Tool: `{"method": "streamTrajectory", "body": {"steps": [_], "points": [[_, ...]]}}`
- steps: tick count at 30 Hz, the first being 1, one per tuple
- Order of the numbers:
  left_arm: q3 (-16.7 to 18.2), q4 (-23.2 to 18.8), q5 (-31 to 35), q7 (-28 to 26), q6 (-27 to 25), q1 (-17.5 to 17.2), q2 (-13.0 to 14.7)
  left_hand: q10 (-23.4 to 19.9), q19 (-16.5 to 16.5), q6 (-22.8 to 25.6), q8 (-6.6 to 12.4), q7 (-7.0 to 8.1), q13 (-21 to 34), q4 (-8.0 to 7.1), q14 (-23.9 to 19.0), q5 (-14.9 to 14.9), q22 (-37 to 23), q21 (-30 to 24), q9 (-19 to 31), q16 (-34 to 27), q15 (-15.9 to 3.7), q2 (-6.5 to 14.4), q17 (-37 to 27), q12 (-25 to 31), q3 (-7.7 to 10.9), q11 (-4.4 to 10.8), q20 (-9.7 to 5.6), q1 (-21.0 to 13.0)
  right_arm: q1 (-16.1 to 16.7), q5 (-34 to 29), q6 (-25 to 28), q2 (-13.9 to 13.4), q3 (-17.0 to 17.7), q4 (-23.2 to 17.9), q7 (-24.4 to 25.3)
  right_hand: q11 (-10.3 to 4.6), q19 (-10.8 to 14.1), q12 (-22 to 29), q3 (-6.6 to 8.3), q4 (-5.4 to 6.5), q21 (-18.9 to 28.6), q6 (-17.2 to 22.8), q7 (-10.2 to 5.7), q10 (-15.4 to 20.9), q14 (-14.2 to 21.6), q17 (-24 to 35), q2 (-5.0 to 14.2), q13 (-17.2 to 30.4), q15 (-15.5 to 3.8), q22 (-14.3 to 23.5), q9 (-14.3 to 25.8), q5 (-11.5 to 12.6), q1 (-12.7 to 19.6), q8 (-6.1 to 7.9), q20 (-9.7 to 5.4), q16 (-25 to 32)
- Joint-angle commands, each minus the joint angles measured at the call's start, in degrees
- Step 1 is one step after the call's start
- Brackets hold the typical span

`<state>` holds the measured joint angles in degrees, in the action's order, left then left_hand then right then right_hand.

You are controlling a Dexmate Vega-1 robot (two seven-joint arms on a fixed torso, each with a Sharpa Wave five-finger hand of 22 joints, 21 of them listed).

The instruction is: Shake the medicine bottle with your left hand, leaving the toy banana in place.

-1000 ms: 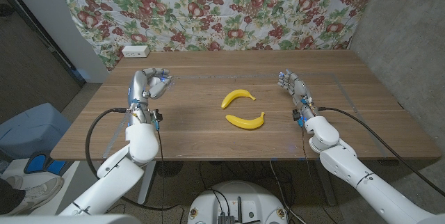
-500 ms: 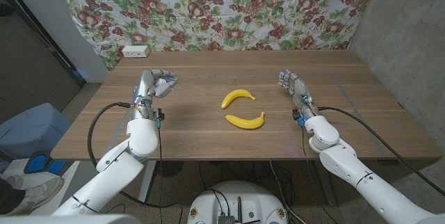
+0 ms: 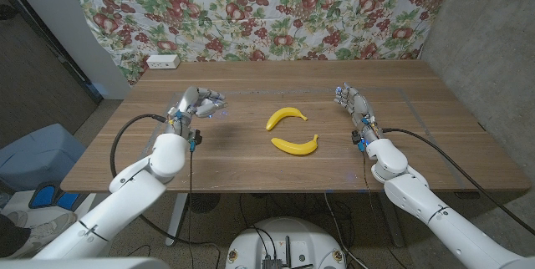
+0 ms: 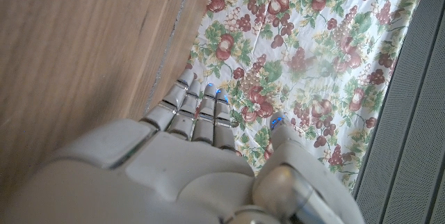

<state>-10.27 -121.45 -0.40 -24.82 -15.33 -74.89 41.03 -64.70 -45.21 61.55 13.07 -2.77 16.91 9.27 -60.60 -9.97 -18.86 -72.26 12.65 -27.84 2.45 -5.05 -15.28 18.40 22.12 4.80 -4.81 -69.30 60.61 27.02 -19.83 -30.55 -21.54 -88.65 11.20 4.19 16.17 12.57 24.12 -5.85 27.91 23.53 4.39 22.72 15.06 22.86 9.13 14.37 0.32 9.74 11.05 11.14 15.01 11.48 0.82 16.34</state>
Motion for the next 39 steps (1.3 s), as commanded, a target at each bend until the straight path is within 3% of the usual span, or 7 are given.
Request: {"method": "streamTrajectory", "body": {"steps": [1, 9, 21, 28, 39], "points": [[-0.5, 1.6, -7.1, 4.8, 1.0, 2.7, 4.0, -0.2, 0.6, 0.2, -0.10, 0.00, 0.4, 0.30, -13.3, -0.2, 0.1, -0.6, 0.2, -0.4, -15.94, 8.8, -13.2, -0.4, 0.12, 0.09, -6.89, -9.3, -0.2, 0.5, -0.2, 0.0, 0.0, 0.5, -0.5, -0.10, 0.5, 0.2, 0.08, -0.24, -0.1, 0.3, 0.17, 0.3, 0.4, 0.1, 0.00, 0.1, -0.29, 0.2, 0.2, -0.2, -0.2, 0.15, -0.30, 0.0], [-1.0, 0.9, -6.8, 1.8, 0.8, 2.1, 4.3, -0.4, 0.8, 0.3, -0.17, -0.06, 0.4, 0.31, -13.2, -0.3, 0.4, -0.9, 0.2, -0.2, -15.94, 8.9, -13.2, -0.5, 0.17, 0.11, -6.87, -9.3, -0.4, 0.8, -0.5, 0.0, 0.1, 0.9, -0.9, -0.07, 0.5, 0.2, 0.09, -0.26, -0.2, 0.2, 0.10, 0.3, 0.3, 0.0, 0.00, 0.1, -0.26, 0.2, 0.2, -0.2, -0.2, 0.14, -0.31, 0.0], [-2.7, 0.0, 2.2, -10.0, 1.3, 0.5, 1.4, -0.4, 1.0, 0.3, -0.28, -0.05, 0.6, 0.33, -13.3, -0.3, 1.0, -1.5, 0.2, -0.1, -15.94, 8.9, -13.4, -0.7, 0.23, -0.14, -6.87, -9.3, -0.1, 1.2, -1.0, -0.1, 0.3, 1.1, -1.3, 0.01, 0.6, 0.2, 0.12, -0.30, -0.5, 0.2, 0.14, 0.3, 0.3, 0.0, -0.02, 0.1, -0.22, 0.2, 0.2, -0.2, -0.2, 0.14, -0.31, 0.0], [-4.1, 1.4, 11.6, -21.4, 4.7, -0.6, -2.9, -0.5, 1.1, 0.4, -0.29, -0.03, 0.6, 0.34, -13.4, -0.3, 1.3, -1.8, 0.2, -0.1, -15.94, 8.9, -13.6, -0.7, 0.23, -0.05, -6.85, -9.3, 0.1, 1.3, -1.3, -0.2, 0.3, 1.1, -1.5, 0.02, 0.7, 0.2, 0.12, -0.31, -0.6, 0.2, 0.13, 0.3, 0.3, 0.0, -0.03, 0.1, -0.22, 0.2, 0.2, -0.2, -0.3, 0.14, -0.31, 0.0], [-3.4, 6.0, 16.8, -30.5, 13.7, -1.2, -8.6, -0.5, 1.2, 0.5, -0.37, 0.11, 0.7, 0.36, -13.5, -0.3, 1.8, -2.3, 0.2, 0.0, -15.95, 8.9, -13.7, -0.9, 0.29, 0.06, -6.91, -9.4, 0.4, 1.3, -1.4, -0.2, 0.4, 1.0, -1.4, 0.02, 0.7, 0.2, 0.13, -0.33, -0.8, 0.2, 0.20, 0.3, 0.4, -0.1, -0.07, 0.1, -0.29, 0.2, 0.2, -0.2, -0.3, 0.15, -0.30, -0.1]]}}
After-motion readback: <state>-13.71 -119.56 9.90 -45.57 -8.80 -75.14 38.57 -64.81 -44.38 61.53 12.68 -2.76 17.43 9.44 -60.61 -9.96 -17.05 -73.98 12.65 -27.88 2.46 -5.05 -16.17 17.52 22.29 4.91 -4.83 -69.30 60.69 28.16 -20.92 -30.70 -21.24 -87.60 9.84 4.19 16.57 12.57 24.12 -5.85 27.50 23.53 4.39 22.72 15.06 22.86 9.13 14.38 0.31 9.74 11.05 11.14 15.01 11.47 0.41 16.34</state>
